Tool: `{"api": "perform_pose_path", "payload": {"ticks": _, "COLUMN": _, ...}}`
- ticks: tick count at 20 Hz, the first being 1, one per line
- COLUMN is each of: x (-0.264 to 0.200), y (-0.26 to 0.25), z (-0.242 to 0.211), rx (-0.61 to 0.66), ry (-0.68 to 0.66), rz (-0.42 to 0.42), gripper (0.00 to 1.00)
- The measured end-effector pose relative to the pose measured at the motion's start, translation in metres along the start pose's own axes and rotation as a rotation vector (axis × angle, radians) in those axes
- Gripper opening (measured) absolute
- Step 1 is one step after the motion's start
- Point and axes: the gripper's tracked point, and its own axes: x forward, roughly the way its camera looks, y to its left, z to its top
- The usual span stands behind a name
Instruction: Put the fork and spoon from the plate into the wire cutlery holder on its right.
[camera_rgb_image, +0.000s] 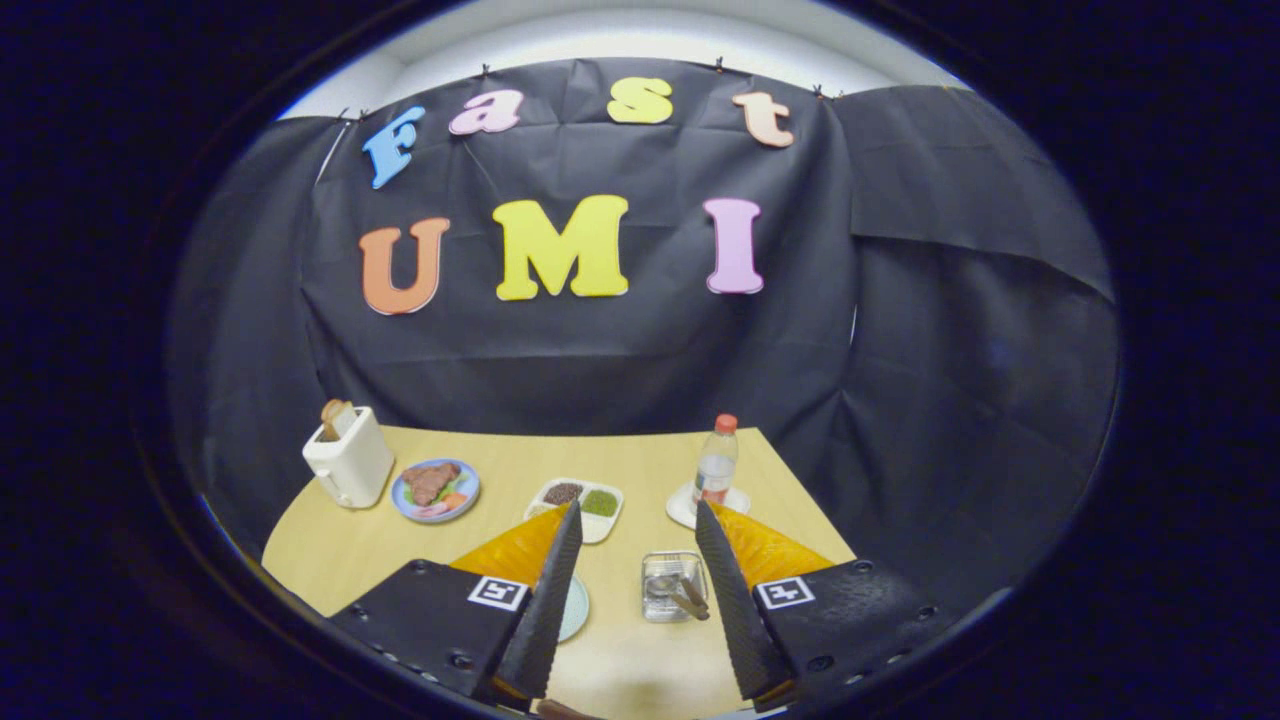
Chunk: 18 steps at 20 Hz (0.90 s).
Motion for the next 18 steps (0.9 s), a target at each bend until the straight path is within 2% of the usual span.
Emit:
{"api": "perform_pose_path", "payload": {"ticks": 5, "x": -0.021, "y": 0.032, "z": 0.041, "rx": -0.023, "ry": -0.103, "rz": 0.02, "gripper": 0.81}}
{"api": "perform_pose_path", "payload": {"ticks": 9, "x": -0.041, "y": 0.058, "z": 0.072, "rx": -0.093, "ry": -0.209, "rz": 0.042, "gripper": 0.94}}
{"api": "perform_pose_path", "payload": {"ticks": 13, "x": -0.057, "y": 0.078, "z": 0.085, "rx": -0.127, "ry": -0.271, "rz": 0.068, "gripper": 0.95}}
{"api": "perform_pose_path", "payload": {"ticks": 18, "x": -0.064, "y": 0.08, "z": 0.091, "rx": -0.081, "ry": -0.277, "rz": 0.07, "gripper": 0.96}}
